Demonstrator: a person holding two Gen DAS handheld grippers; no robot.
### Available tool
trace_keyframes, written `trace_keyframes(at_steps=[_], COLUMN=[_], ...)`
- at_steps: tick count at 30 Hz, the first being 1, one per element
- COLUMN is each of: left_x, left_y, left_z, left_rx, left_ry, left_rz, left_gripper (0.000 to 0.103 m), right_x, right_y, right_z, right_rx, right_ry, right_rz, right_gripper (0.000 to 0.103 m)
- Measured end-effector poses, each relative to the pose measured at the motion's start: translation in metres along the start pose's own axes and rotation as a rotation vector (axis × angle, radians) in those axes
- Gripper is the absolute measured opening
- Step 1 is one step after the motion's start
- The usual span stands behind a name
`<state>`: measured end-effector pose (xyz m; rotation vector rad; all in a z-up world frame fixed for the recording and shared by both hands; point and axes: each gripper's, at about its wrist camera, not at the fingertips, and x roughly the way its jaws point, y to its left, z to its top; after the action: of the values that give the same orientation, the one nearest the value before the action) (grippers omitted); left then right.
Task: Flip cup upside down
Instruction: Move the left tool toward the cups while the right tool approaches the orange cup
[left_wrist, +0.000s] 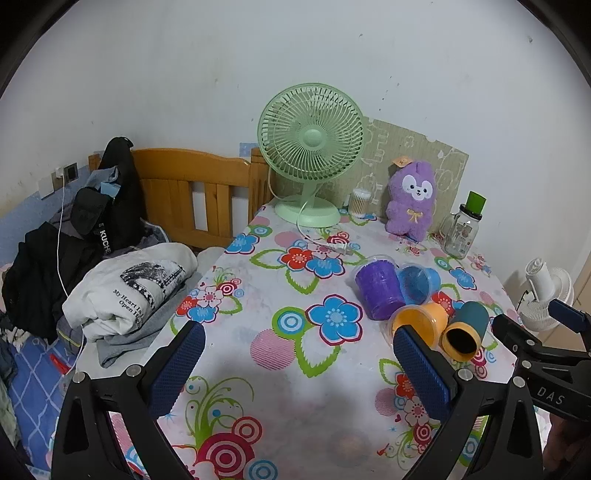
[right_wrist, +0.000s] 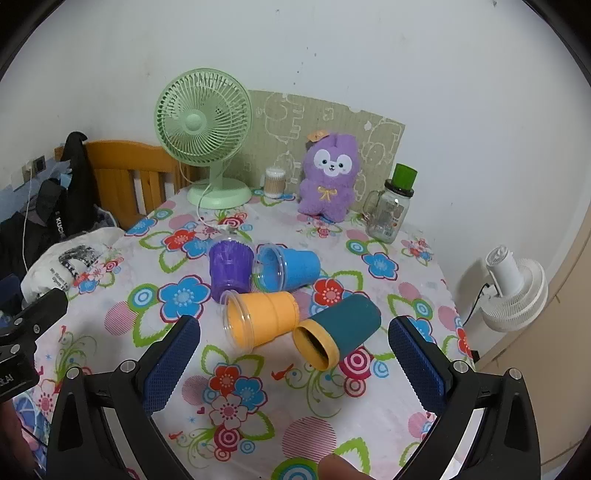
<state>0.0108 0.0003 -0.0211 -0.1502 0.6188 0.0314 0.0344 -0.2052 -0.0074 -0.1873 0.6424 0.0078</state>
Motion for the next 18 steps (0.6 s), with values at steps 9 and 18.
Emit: trace_keyframes(at_steps=[9,18], left_x=[0.021,0.05], left_y=[0.005,0.009], left_z=[0.002,0.011], left_rx=[0.004,0.015], left_ry=[0.033,0.064], left_rz=[-0.01,-0.014], left_gripper=[0.103,0.103], right_x=[0.03,0.078], right_y=[0.002,-0.007], right_z=[0.003,0.009], right_rx=[0.038,0.181], right_ry=[0.062,0.175], right_rz=[0.015,0.022], right_gripper=[0.103,0.103])
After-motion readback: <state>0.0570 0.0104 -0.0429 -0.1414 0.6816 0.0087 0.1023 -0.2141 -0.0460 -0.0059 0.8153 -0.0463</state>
